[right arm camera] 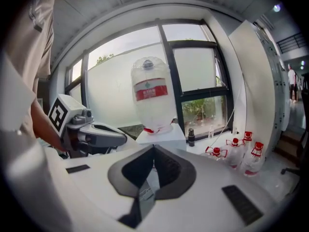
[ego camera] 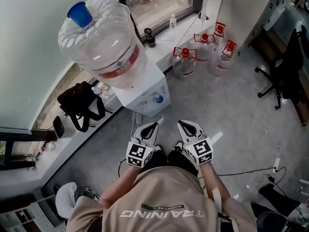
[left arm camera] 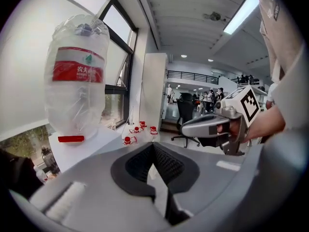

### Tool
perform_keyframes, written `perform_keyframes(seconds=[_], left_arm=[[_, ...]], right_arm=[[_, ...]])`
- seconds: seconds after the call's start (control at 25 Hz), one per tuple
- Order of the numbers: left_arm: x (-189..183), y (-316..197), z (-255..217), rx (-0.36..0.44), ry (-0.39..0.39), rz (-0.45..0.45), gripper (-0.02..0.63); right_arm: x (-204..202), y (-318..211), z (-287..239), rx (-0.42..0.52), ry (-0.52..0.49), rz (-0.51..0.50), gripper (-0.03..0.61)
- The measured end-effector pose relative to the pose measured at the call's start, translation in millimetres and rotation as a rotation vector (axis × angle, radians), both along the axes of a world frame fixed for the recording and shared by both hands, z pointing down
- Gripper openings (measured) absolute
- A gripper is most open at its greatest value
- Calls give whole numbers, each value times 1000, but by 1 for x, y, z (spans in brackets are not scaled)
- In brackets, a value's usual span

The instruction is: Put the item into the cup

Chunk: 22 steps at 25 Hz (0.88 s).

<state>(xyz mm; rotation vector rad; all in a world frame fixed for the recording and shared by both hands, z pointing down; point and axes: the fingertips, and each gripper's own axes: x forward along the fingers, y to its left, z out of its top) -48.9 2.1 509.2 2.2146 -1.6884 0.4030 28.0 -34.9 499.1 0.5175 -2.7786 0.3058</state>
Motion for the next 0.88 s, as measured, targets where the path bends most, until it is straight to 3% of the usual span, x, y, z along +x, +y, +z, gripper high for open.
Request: perform_keyframes(seconds=[0.32,0.64,0.88], left_arm=[[-17,-32,23,-20,10,50,8],[-55,-52,56,-21,43,48,8],[-62,-68,82,-69,37,60,8]], right_arm=[[-22,-21,23,-73,20,44,11],[-43,-43,47,2,92,143,11],[-37,-53,97,-50,144,195,11]])
